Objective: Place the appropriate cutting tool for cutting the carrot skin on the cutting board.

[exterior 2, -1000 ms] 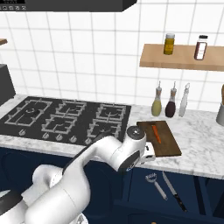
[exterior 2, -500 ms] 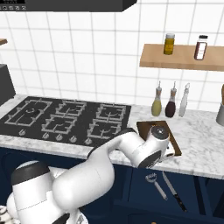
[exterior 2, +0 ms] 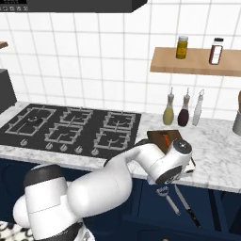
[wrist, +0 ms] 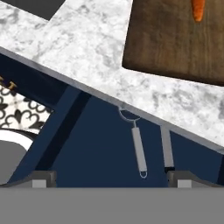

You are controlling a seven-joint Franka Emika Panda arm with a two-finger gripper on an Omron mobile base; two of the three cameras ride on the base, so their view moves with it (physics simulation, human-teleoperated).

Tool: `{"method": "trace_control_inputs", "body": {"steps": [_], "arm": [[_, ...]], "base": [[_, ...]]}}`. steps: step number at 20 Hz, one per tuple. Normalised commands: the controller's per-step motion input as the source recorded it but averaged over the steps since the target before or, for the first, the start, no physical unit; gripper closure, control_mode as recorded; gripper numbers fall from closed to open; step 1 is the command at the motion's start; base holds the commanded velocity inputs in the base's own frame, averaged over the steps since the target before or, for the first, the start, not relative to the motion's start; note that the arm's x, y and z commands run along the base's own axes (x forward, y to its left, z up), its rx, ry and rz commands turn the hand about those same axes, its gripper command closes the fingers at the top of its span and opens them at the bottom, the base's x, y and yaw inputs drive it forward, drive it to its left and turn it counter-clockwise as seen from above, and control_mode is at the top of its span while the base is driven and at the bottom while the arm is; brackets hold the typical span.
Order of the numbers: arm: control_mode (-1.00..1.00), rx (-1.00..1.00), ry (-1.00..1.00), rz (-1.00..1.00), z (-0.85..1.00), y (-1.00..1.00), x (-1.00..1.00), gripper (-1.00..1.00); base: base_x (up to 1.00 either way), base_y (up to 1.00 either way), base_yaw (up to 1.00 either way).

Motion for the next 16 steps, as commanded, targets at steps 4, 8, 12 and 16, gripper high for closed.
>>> {"method": "trace_control_inputs", "body": {"steps": [4,8,12,16], "arm": [[-1.0,-0.03,0.02,0.0,-0.56,-0.13,-0.13,-1.0],[-1.0,-0.01,0.0,0.0,-0.43,-0.13,-0.14,-1.0],[-1.0,0.0,0.0,0.0,-0.1,0.0,0.0,-1.0],[-1.0,-0.03,0.0,0.0,-0.52,0.0,0.02,-1.0]], "base": [[0.0,0.0,0.0],[0.0,0.0,0.0],[0.0,0.0,0.0],[0.0,0.0,0.0]]}}
